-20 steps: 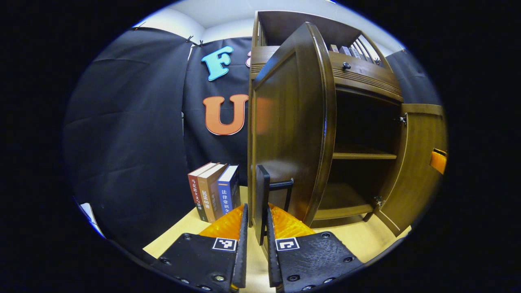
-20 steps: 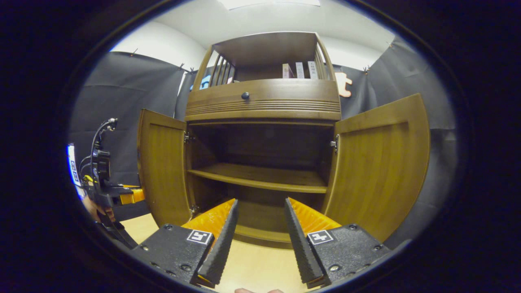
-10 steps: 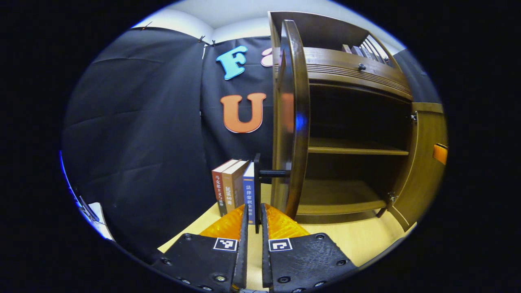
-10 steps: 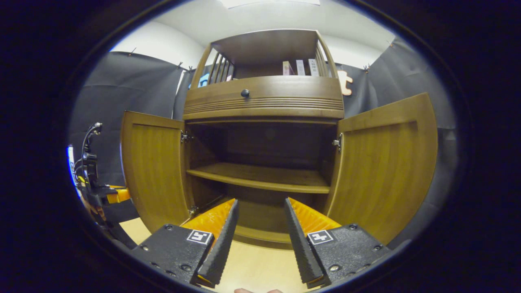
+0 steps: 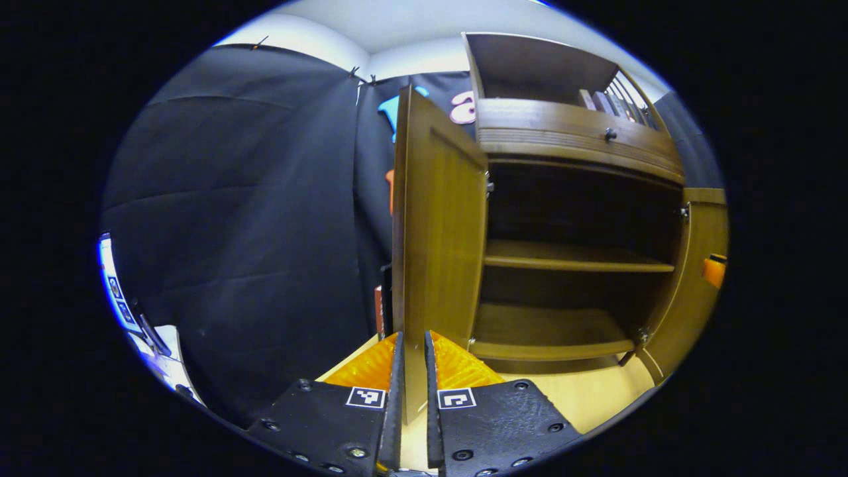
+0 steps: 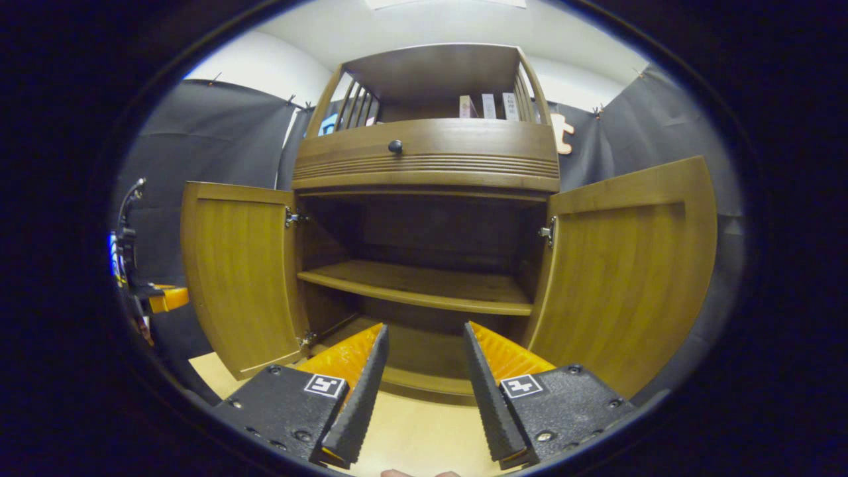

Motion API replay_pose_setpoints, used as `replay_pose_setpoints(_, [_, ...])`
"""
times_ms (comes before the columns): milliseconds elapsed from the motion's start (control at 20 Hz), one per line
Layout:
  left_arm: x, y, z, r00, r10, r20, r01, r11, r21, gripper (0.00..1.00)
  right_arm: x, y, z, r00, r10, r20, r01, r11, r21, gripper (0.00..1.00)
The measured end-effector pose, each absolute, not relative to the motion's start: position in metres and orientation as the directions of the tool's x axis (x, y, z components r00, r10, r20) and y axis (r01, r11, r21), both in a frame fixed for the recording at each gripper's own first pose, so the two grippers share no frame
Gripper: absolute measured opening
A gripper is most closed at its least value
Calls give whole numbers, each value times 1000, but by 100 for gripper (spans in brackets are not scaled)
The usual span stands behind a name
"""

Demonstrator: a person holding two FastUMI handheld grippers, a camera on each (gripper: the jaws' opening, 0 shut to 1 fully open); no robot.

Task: Open the right door of the double-door shoe cabinet with the right hand, and open the left door with the left hand.

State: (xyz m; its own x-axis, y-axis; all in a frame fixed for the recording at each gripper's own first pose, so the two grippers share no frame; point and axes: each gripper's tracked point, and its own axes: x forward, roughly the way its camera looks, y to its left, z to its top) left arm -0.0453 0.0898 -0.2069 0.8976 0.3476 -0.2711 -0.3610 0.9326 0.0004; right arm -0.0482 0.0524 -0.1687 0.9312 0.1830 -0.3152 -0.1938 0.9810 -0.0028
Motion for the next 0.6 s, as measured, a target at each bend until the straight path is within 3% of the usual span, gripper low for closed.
replay_pose_setpoints(300, [-15, 50, -175, 962, 190, -196, -184, 982, 51, 14, -46, 42, -148, 947, 142, -287, -148, 989, 1, 77])
replay_pose_setpoints(350, [-12, 43, -171, 970, 158, -186, -149, 987, 62, 26, -46, 40, -143, 951, 135, -279, -141, 990, -3, 76])
replay_pose_setpoints(400, [-6, 33, -167, 976, 127, -176, -117, 991, 69, 22, -47, 39, -138, 955, 129, -268, -135, 991, -4, 80])
replay_pose_setpoints(450, [-1, 25, -163, 981, 97, -168, -86, 994, 72, 34, -49, 38, -133, 959, 120, -258, -125, 992, -5, 78])
replay_pose_setpoints(600, [10, -1, -153, 989, 15, -144, -10, 999, 30, 51, -50, 36, -122, 966, 104, -236, -109, 994, -9, 82])
